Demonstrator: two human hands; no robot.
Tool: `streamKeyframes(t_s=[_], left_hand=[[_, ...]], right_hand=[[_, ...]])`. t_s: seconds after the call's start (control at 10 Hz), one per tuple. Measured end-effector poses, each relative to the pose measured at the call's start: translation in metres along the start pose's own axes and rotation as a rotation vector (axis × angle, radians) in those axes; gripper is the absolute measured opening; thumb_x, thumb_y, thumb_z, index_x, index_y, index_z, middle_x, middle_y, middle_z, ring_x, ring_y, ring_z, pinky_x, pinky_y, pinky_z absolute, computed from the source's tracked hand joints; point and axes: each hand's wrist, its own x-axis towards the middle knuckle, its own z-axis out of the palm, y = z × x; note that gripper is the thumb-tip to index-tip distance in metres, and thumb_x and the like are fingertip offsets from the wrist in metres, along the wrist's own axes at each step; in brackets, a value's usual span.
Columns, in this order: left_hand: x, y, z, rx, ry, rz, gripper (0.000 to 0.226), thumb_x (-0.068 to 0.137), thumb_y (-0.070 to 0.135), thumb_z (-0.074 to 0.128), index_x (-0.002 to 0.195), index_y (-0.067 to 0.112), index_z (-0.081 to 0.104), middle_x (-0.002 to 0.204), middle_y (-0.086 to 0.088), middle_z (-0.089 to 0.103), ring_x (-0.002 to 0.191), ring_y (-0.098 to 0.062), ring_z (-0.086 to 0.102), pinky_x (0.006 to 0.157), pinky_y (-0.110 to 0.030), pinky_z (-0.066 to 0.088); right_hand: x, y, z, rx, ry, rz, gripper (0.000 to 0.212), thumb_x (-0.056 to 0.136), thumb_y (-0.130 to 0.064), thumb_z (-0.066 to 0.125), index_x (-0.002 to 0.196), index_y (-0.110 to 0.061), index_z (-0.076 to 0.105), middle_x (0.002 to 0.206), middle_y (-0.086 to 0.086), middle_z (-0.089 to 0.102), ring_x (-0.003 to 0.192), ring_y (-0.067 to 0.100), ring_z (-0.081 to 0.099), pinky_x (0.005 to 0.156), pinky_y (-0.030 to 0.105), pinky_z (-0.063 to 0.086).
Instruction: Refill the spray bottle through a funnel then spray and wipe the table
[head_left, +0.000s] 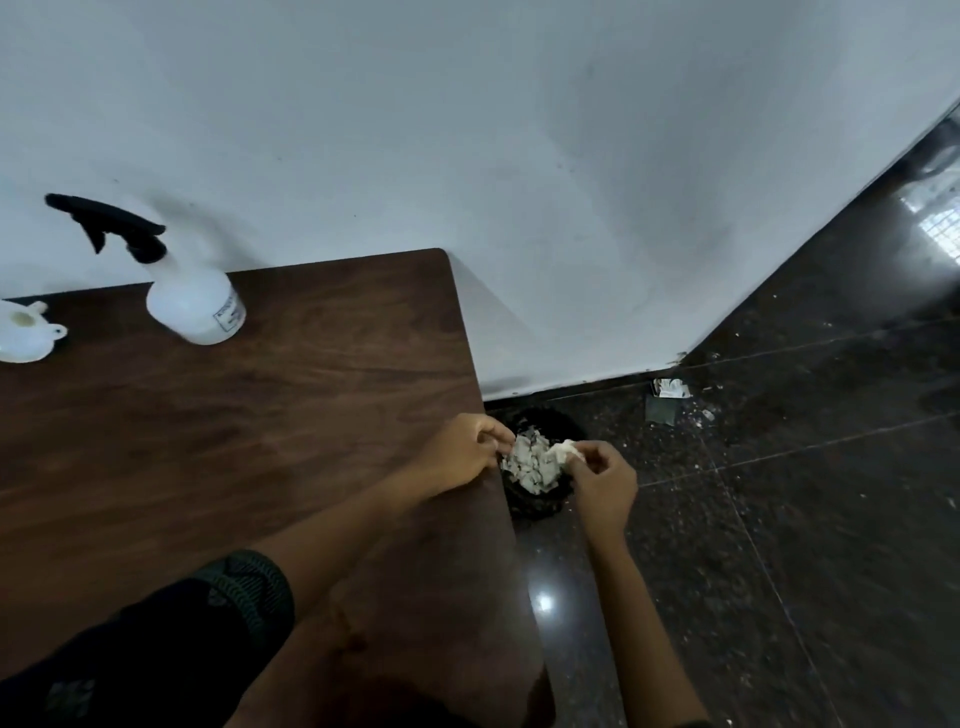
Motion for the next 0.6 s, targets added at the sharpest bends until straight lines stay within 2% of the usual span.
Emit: streamKeyframes(t_s=[0.1,0.2,0.3,0.4,0.5,0.6], left_hand=[[0.016,0.006,0.001,0.097,0.052,0.002,0.023,0.091,0.002,0.049,0.106,0.003,0.067,0.105,-0.014,0.071,0.088,-0.023,0.067,0.082,-0.031,0.051],[0.033,0.006,0.006,0.141,0.050,-0.005,0.022,0.091,0.004,0.050,0.104,0.005,0.068,0.102,-0.011,0.072,0.082,-0.018,0.064,0.079,-0.030,0.051],[0.044,0.003,0.008,0.159,0.038,-0.037,0.030,0.091,0.000,0.041,0.103,0.005,0.067,0.101,-0.010,0.072,0.074,-0.015,0.060,0.076,-0.032,0.052],[0.050,-0.002,0.009,0.161,0.037,-0.060,0.032,0.093,-0.001,0.037,0.106,0.004,0.066,0.101,-0.009,0.071,0.067,-0.006,0.057,0.065,-0.016,0.047],[0.054,-0.006,0.010,0.144,0.058,-0.079,0.030,0.093,0.000,0.039,0.105,0.006,0.066,0.098,-0.006,0.071,0.065,-0.006,0.059,0.058,-0.011,0.045],[0.054,-0.007,0.012,0.107,0.097,-0.086,0.027,0.091,0.002,0.044,0.102,0.008,0.068,0.094,-0.002,0.071,0.064,-0.003,0.058,0.066,-0.019,0.050]], right_hand=[[0.045,0.011,0.003,-0.093,0.062,0.015,0.012,0.079,0.000,0.065,0.089,-0.002,0.072,0.085,0.018,0.070,0.067,0.020,0.057,0.051,0.018,0.039],[0.086,0.025,0.016,-0.236,-0.027,0.053,0.022,0.082,0.000,0.060,0.101,0.001,0.070,0.097,0.021,0.069,0.075,0.025,0.060,0.062,0.021,0.037],[0.110,0.041,0.025,-0.340,-0.179,0.109,0.038,0.082,0.004,0.052,0.119,-0.001,0.063,0.112,0.022,0.067,0.086,0.030,0.064,0.066,0.027,0.042],[0.118,0.054,0.026,-0.369,-0.197,0.196,0.044,0.085,0.005,0.050,0.128,-0.001,0.055,0.128,0.020,0.059,0.102,0.030,0.062,0.077,0.031,0.047],[0.116,0.060,0.023,-0.307,-0.171,0.248,0.042,0.084,0.008,0.051,0.125,0.002,0.057,0.127,0.020,0.059,0.107,0.031,0.061,0.082,0.028,0.045],[0.108,0.079,0.023,-0.260,-0.131,0.302,0.035,0.083,0.005,0.055,0.117,0.003,0.063,0.119,0.021,0.064,0.109,0.031,0.060,0.087,0.028,0.045]])
